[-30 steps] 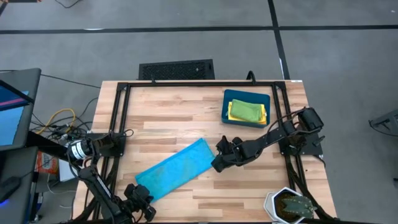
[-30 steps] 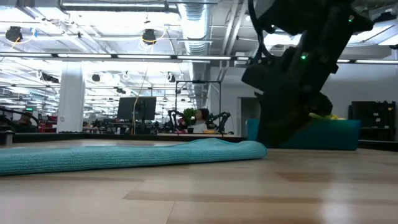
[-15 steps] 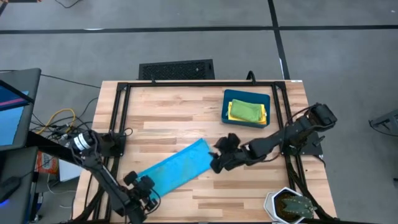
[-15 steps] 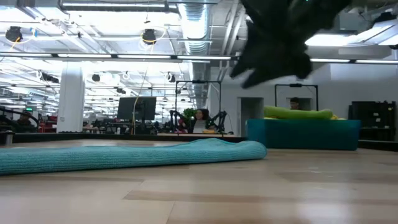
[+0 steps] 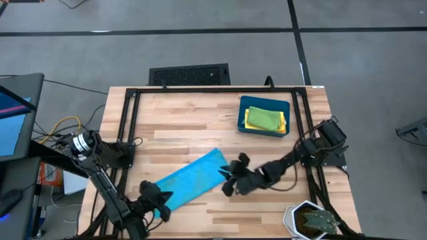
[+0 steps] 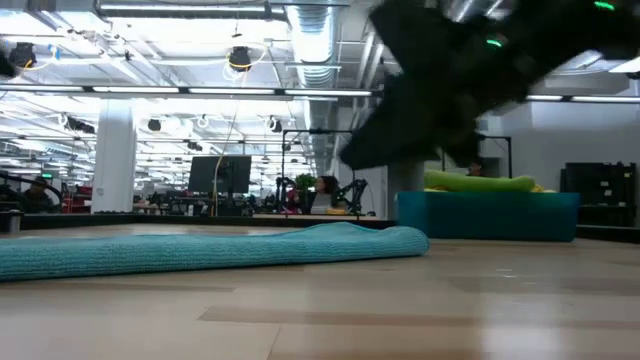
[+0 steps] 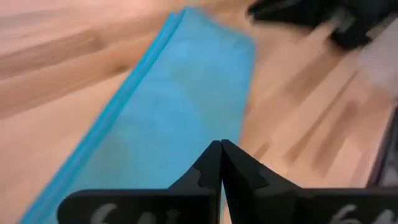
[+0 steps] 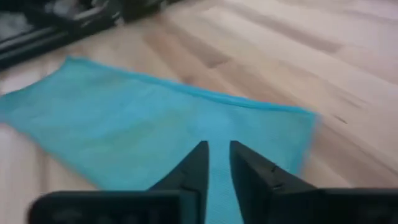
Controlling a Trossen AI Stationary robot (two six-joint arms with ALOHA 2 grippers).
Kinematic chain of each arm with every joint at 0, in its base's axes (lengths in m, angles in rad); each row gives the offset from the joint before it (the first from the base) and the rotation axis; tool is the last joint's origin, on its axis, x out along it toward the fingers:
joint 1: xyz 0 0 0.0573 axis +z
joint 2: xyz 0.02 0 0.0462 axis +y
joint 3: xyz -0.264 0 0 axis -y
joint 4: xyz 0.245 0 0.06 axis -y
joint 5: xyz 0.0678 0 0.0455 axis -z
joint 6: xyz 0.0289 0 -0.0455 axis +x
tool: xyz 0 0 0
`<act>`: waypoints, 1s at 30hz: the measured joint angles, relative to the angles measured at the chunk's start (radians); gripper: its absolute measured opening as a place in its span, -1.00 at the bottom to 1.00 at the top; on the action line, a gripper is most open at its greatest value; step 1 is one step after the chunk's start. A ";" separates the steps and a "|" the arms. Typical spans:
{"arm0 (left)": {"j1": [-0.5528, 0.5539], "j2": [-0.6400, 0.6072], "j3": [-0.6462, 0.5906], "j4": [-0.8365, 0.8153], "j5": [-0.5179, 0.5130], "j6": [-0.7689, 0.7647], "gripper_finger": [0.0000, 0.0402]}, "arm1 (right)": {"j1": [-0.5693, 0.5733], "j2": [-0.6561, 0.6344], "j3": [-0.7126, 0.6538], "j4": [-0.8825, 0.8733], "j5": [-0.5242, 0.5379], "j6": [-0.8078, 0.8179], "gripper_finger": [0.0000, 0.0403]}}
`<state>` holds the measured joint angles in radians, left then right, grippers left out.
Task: Fold microfiber towels
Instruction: Fold the blue microfiber cloth
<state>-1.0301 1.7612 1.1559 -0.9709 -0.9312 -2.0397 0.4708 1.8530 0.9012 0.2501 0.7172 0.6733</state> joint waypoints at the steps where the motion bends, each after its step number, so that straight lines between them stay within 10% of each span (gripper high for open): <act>1: 0.011 0.012 0.000 0.033 -0.041 0.006 -1.00 | 0.022 0.000 -0.032 0.032 0.050 0.025 -0.55; 8: 0.092 0.123 0.000 0.248 -0.019 0.248 -1.00 | 0.087 0.044 -0.205 0.253 0.131 0.096 -0.94; 20: 0.154 0.170 0.000 0.269 -0.027 0.292 -1.00 | 0.072 0.200 -0.203 0.283 0.140 0.210 -0.89; 30: 0.121 0.073 0.015 0.147 -0.124 0.155 -1.00 | 0.075 -0.049 -0.208 0.250 0.125 0.030 -0.81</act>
<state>-0.9091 1.8342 1.1706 -0.8241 -1.0551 -1.8846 0.5453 1.8038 0.6930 0.4998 0.8421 0.7032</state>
